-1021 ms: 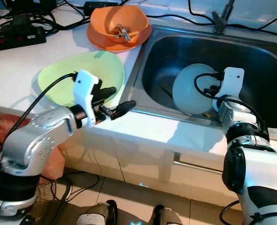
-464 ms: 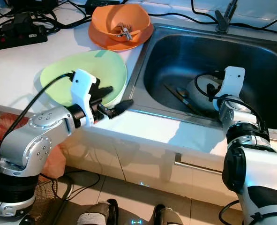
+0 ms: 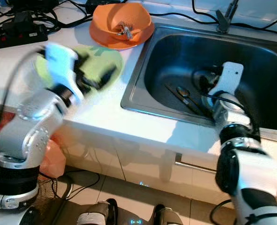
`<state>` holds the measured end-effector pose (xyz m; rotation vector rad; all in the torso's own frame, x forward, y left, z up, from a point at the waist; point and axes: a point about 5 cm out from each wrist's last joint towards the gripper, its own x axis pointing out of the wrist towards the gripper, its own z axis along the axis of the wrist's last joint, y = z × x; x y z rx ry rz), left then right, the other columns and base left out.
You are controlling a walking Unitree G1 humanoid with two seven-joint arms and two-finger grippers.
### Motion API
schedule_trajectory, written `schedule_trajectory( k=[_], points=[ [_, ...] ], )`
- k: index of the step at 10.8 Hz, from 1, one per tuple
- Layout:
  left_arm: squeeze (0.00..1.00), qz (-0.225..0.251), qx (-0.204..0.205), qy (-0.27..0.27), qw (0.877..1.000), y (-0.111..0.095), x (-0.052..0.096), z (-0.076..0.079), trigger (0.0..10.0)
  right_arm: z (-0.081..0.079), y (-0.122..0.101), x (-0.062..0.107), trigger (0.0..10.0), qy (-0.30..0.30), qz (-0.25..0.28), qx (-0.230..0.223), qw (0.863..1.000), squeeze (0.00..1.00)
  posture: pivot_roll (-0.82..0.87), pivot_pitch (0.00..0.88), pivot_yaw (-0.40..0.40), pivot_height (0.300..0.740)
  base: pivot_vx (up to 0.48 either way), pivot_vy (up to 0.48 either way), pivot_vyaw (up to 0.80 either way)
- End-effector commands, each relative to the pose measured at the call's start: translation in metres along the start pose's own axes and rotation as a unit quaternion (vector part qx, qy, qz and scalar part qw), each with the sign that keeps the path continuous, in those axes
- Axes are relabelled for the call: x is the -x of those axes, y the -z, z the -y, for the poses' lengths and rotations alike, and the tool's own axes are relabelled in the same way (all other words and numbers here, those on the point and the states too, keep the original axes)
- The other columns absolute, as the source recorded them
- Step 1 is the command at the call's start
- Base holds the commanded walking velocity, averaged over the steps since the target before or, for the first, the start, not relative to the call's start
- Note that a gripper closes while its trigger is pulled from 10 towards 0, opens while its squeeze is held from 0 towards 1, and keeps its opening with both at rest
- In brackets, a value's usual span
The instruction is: Kitchen organization
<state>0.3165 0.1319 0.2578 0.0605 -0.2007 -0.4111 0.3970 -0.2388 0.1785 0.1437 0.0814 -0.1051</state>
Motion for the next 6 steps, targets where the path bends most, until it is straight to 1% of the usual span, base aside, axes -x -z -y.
schedule_trajectory(
  k=[1, 2, 4, 5, 6],
  points=[
    [1.00, 0.017, 0.000, -0.018, 1.000, -0.004, -0.002, -0.004, 10.0, 0.001, 0.004, 0.003, 10.0, -0.003, 0.017, -0.009, 1.000, 1.00, 0.17, 0.165, -0.028, 0.740, 0.000, 0.000, 0.00],
    [1.00, 0.018, 0.008, -0.022, 1.000, -0.003, -0.003, -0.004, 10.0, -0.002, 0.003, 0.005, 10.0, -0.011, 0.030, -0.016, 0.999, 1.00, 0.16, 0.163, -0.029, 0.740, 0.000, 0.000, 0.00],
    [1.00, 0.021, 0.016, -0.024, 0.999, -0.001, -0.004, -0.003, 10.0, -0.004, 0.002, 0.006, 10.0, -0.016, 0.037, -0.040, 0.998, 1.00, 0.15, 0.158, -0.037, 0.740, 0.000, 0.000, 0.00],
    [1.00, 0.034, 0.013, -0.064, 0.997, -0.003, -0.001, -0.011, 10.0, -0.006, 0.002, 0.008, 10.0, -0.024, 0.037, -0.046, 0.998, 1.00, 0.14, 0.155, -0.043, 0.740, 0.000, 0.000, 0.00],
    [1.00, 0.049, 0.012, -0.139, 0.989, -0.004, 0.007, -0.029, 10.0, -0.007, 0.002, 0.011, 10.0, -0.031, 0.039, -0.053, 0.997, 1.00, 0.14, 0.154, -0.046, 0.740, 0.000, 0.000, 0.00]
  ],
)
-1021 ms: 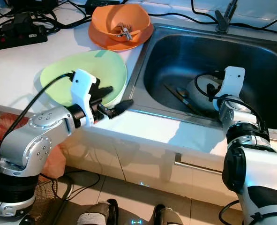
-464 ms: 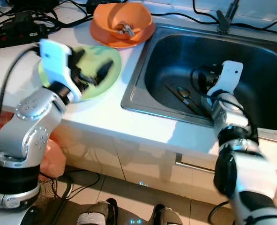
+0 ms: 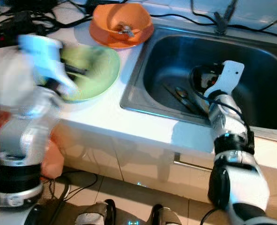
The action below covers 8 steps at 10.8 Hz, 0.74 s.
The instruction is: Kitchen organization
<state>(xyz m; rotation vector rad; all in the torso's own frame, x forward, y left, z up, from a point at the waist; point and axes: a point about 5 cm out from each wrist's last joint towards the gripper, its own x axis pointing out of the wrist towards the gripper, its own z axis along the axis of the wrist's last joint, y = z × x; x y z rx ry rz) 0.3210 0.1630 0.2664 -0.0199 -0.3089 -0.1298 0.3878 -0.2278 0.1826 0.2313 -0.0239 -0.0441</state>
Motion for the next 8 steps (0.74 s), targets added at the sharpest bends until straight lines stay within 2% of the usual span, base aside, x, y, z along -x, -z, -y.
schedule_trajectory(
  k=[1, 2, 3, 4, 6, 7, 8],
  points=[
    [1.00, -0.003, -0.016, -0.059, 0.998, 0.005, 0.007, -0.017, 10.0, 0.000, 0.005, 0.004, 10.0, -0.011, -0.009, -0.017, 1.000, 1.00, 0.14, 0.152, -0.048, 0.740, 0.000, 0.000, 0.00],
    [1.00, -0.017, -0.015, -0.110, 0.994, 0.011, 0.013, -0.033, 10.0, -0.013, 0.004, 0.010, 10.0, -0.066, 0.000, -0.035, 0.997, 1.00, 0.14, 0.150, -0.048, 0.740, 0.000, 0.000, 0.00],
    [1.00, -0.049, -0.004, -0.136, 0.990, 0.021, 0.015, -0.042, 10.0, -0.027, 0.004, 0.017, 10.0, -0.121, -0.005, -0.033, 0.992, 0.71, 0.14, 0.149, -0.046, 0.740, 0.000, 0.000, 0.00],
    [1.00, -0.066, 0.006, -0.146, 0.987, 0.027, 0.017, -0.047, 10.0, -0.038, 0.005, 0.026, 10.0, -0.166, -0.014, -0.020, 0.986, 0.00, 0.14, 0.148, -0.043, 0.740, 0.000, 0.000, 0.00],
    [1.00, -0.098, 0.010, -0.169, 0.981, 0.036, 0.024, -0.055, 10.0, -0.053, 0.007, 0.049, 10.0, -0.234, -0.031, -0.001, 0.972, 0.00, 0.13, 0.151, -0.034, 0.740, 0.000, 0.000, 0.00],
    [1.00, -0.107, 0.011, -0.178, 0.978, 0.039, 0.027, -0.058, 10.0, -0.054, 0.007, 0.053, 10.0, -0.244, -0.035, 0.003, 0.969, 0.00, 0.13, 0.152, -0.033, 0.740, 0.000, 0.000, 0.00],
    [1.00, -0.132, 0.026, -0.200, 0.971, 0.047, 0.034, -0.063, 10.0, -0.056, 0.007, 0.061, 10.0, -0.257, -0.039, 0.008, 0.966, 0.00, 0.13, 0.153, -0.027, 0.740, 0.000, 0.000, 0.00]
  ],
)
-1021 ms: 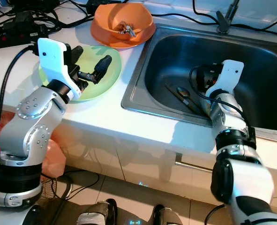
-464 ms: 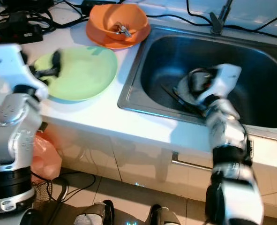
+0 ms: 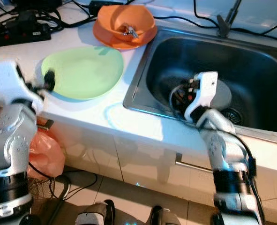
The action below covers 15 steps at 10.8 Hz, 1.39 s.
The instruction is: Kitchen organization
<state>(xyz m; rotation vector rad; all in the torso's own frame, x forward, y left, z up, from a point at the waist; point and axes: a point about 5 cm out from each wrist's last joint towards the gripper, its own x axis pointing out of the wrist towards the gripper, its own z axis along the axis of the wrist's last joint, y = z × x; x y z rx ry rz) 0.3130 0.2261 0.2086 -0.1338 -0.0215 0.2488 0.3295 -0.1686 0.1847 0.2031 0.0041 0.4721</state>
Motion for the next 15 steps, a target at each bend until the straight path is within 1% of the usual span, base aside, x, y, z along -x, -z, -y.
schedule_trajectory(
  k=[1, 2, 3, 4, 7, 9, 10, 11, 12, 14, 15],
  points=[
    [1.00, -0.031, 0.031, -0.013, 0.999, 0.007, -0.001, -0.001, 10.0, -0.012, -0.005, 0.003, 10.0, -0.044, -0.001, -0.005, 0.999, 0.00, 0.13, 0.151, -0.025, 0.740, 0.000, 0.000, 0.00],
    [1.00, -0.044, 0.047, -0.004, 0.998, 0.008, -0.004, 0.002, 10.0, -0.020, -0.007, 0.005, 10.0, -0.072, -0.006, -0.008, 0.997, 0.00, 0.13, 0.149, -0.025, 0.740, 0.000, 0.000, 0.00],
    [0.04, -0.062, 0.072, 0.012, 0.995, 0.008, -0.010, 0.007, 10.0, -0.031, -0.009, 0.009, 10.0, -0.113, -0.015, -0.011, 0.993, 0.00, 0.13, 0.145, -0.022, 0.740, 0.000, 0.000, 0.00],
    [0.00, -0.082, 0.110, 0.034, 0.990, 0.006, -0.016, 0.013, 10.0, -0.040, -0.007, 0.016, 10.0, -0.151, -0.035, -0.011, 0.988, 0.00, 0.13, 0.143, -0.019, 0.740, 0.000, 0.000, 0.00],
    [0.00, -0.118, 0.145, 0.050, 0.981, 0.008, -0.019, 0.018, 10.0, -0.040, -0.001, 0.022, 10.0, -0.155, -0.059, -0.007, 0.986, 0.00, 0.13, 0.140, -0.015, 0.740, 0.000, 0.000, 0.00],
    [0.00, -0.196, 0.176, 0.081, 0.961, 0.023, -0.018, 0.029, 10.0, -0.041, 0.003, 0.023, 10.0, -0.153, -0.077, -0.003, 0.985, 0.00, 0.13, 0.139, -0.012, 0.740, 0.000, 0.000, 0.00],
    [0.00, -0.220, 0.191, 0.080, 0.953, 0.032, -0.018, 0.027, 10.0, -0.042, 0.003, 0.020, 10.0, -0.148, -0.075, -0.003, 0.986, 0.00, 0.13, 0.139, -0.009, 0.740, 0.000, 0.000, 0.00],
    [0.00, -0.233, 0.203, 0.081, 0.948, 0.036, -0.019, 0.026, 6.7, -0.044, 0.004, 0.020, 10.0, -0.148, -0.075, -0.001, 0.986, 0.00, 0.13, 0.141, -0.006, 0.740, 0.000, 0.000, 0.00],
    [0.00, -0.247, 0.218, 0.090, 0.940, 0.037, -0.018, 0.027, 0.0, -0.045, 0.005, 0.020, 10.0, -0.147, -0.076, 0.000, 0.986, 0.00, 0.13, 0.141, -0.004, 0.740, 0.000, 0.000, 0.00],
    [0.00, -0.258, 0.231, 0.100, 0.933, 0.037, -0.020, 0.030, 0.0, -0.046, 0.006, 0.021, 10.0, -0.146, -0.078, 0.001, 0.986, 0.00, 0.13, 0.145, -0.003, 0.740, 0.000, 0.000, 0.00],
    [0.00, -0.260, 0.234, 0.100, 0.931, 0.038, -0.021, 0.030, 0.0, -0.046, 0.007, 0.021, 10.0, -0.146, -0.079, 0.003, 0.986, 0.00, 0.13, 0.145, -0.004, 0.740, 0.000, 0.000, 0.00]
  ],
)
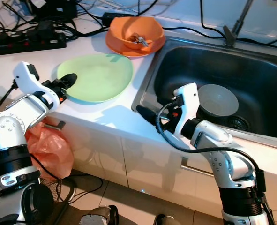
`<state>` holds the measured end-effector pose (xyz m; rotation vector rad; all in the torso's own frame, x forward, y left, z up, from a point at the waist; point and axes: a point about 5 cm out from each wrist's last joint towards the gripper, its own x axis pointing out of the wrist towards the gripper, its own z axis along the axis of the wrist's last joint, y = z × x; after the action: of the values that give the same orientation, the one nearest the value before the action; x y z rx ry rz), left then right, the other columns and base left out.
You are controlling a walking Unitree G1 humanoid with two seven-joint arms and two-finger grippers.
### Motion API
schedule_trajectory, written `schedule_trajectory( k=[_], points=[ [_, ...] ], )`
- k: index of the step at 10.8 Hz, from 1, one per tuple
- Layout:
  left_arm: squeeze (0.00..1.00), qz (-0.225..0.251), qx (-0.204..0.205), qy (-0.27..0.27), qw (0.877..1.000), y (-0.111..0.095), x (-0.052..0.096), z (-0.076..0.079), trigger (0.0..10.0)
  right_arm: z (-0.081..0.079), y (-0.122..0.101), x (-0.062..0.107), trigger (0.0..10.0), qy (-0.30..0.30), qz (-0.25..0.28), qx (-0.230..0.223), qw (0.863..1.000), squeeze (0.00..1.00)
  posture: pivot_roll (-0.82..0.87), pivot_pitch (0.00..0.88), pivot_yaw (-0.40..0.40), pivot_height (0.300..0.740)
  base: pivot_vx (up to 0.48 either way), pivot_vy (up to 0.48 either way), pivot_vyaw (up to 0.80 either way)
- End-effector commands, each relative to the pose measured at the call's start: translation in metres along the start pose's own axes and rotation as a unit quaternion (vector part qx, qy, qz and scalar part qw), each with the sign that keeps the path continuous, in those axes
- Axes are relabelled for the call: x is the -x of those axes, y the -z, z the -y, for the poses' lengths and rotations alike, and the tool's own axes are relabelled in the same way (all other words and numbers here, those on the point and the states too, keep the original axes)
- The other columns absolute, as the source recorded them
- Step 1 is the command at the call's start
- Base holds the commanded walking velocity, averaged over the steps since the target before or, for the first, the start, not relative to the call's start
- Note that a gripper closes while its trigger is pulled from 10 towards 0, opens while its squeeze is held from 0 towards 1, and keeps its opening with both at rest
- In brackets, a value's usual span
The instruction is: Kitchen organization
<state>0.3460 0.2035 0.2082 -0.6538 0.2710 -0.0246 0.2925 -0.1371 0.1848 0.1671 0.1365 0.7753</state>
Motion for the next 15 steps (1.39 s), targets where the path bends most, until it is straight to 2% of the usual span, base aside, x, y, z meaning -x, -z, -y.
schedule_trajectory(
  k=[1, 8, 13, 15],
  points=[
    [0.00, -0.078, 0.020, -0.026, 0.996, 0.030, -0.006, -0.014, 0.0, -0.003, 0.000, 0.002, 10.0, -0.002, 0.000, 0.005, 1.000, 0.00, 0.13, 0.145, -0.006, 0.740, 0.000, 0.000, 0.00],
    [0.00, -0.095, 0.060, -0.006, 0.994, 0.040, -0.010, -0.012, 0.0, -0.002, 0.003, 0.001, 10.0, 0.009, -0.004, 0.008, 1.000, 0.00, 0.12, 0.144, -0.004, 0.740, 0.000, 0.000, 0.00],
    [0.00, -0.047, 0.137, 0.044, 0.988, 0.028, -0.010, 0.004, 0.0, -0.001, 0.004, 0.000, 10.0, 0.011, -0.007, 0.011, 1.000, 0.00, 0.12, 0.146, -0.009, 0.740, 0.000, 0.000, 0.00],
    [0.00, -0.044, 0.149, 0.054, 0.986, 0.028, -0.009, 0.005, 0.0, 0.000, 0.005, -0.001, 10.0, 0.013, -0.009, 0.011, 1.000, 0.00, 0.12, 0.145, -0.010, 0.740, 0.000, 0.000, 0.00]
  ],
)
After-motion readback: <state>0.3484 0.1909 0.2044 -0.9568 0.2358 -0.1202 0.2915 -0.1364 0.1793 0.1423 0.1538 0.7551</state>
